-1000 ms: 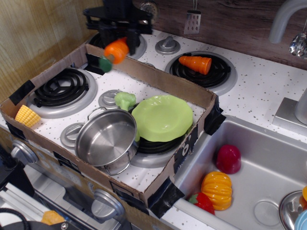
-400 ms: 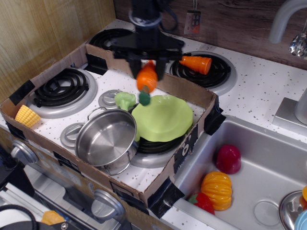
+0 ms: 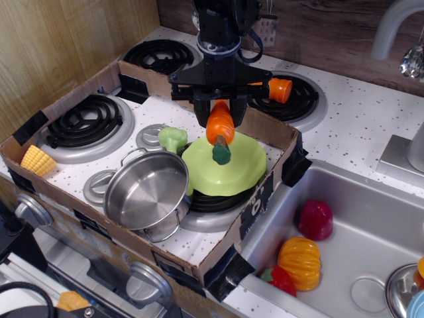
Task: Put carrot on plate
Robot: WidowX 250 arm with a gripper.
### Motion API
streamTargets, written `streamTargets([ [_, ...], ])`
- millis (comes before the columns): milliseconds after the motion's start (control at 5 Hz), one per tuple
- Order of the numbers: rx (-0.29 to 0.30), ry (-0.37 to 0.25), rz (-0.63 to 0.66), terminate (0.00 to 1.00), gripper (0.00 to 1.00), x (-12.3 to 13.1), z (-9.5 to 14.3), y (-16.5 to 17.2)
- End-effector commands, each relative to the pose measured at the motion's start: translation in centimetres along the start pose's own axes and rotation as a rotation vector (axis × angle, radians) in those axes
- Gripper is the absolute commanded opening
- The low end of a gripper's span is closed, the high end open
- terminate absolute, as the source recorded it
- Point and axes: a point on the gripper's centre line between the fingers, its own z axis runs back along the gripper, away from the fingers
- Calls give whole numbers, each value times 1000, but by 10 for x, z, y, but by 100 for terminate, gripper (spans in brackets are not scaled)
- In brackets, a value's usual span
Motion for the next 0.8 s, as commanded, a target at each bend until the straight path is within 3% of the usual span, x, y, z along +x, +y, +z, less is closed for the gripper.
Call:
streamTargets([
  [0, -24, -60, 71, 0, 0, -3, -3, 0],
  [200, -51, -50, 42, 0, 0, 0, -8, 6],
  [400, -97, -56, -3, 0, 100, 7, -11, 8],
  [600, -99, -59, -45, 0, 100, 17, -10, 10],
])
